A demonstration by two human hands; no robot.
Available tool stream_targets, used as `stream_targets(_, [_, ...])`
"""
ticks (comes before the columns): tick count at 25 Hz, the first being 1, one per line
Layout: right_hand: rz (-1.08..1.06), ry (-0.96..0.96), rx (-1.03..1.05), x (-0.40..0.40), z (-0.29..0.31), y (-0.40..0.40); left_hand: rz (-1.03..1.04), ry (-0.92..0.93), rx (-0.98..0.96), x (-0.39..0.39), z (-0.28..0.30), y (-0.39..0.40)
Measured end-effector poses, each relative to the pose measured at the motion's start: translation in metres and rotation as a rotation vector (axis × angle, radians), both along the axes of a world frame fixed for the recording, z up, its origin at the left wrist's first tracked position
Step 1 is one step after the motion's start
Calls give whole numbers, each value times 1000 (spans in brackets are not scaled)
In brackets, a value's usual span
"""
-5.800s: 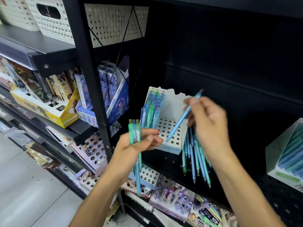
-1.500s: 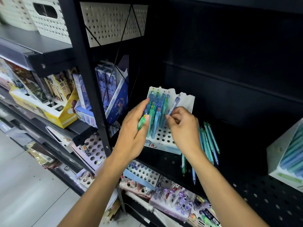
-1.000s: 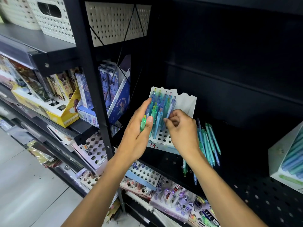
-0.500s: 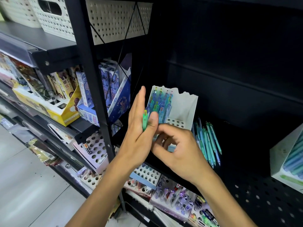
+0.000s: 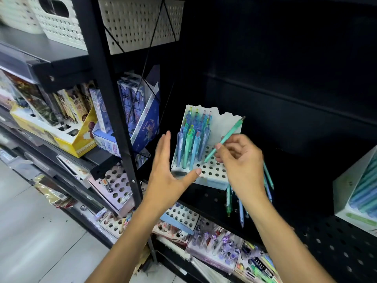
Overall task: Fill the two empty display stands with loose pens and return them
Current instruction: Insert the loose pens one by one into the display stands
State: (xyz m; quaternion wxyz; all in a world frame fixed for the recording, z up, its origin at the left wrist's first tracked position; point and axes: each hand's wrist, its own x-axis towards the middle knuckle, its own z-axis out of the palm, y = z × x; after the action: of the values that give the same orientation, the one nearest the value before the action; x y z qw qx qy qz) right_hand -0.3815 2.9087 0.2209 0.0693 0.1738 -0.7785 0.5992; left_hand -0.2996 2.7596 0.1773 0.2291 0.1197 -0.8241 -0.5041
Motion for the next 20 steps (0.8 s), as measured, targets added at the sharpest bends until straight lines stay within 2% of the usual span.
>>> stream_targets(3, [20, 45, 139, -3, -13, -18, -70, -37, 45, -15, -18, -3])
stream_targets(8, [74, 89, 358, -5, -23, -28, -110, 55, 58, -19, -21, -2])
stream_targets(11, [54, 122, 420, 0, -15, -23, -105, 46, 79, -19, -21, -1])
stream_targets(14, [-70, 241, 294, 1, -5, 13, 143, 63, 67, -2, -18, 14])
stream_targets(16, [-212, 258, 315, -20, -6, 50, 255, 220, 31, 12, -9, 29])
stream_targets(18, [-308, 110, 572, -56, -15, 84, 192, 345, -38, 14, 2, 47])
stream_targets(20, [-237, -103, 895, -78, -26, 99, 57, 407, -116, 7, 9, 68])
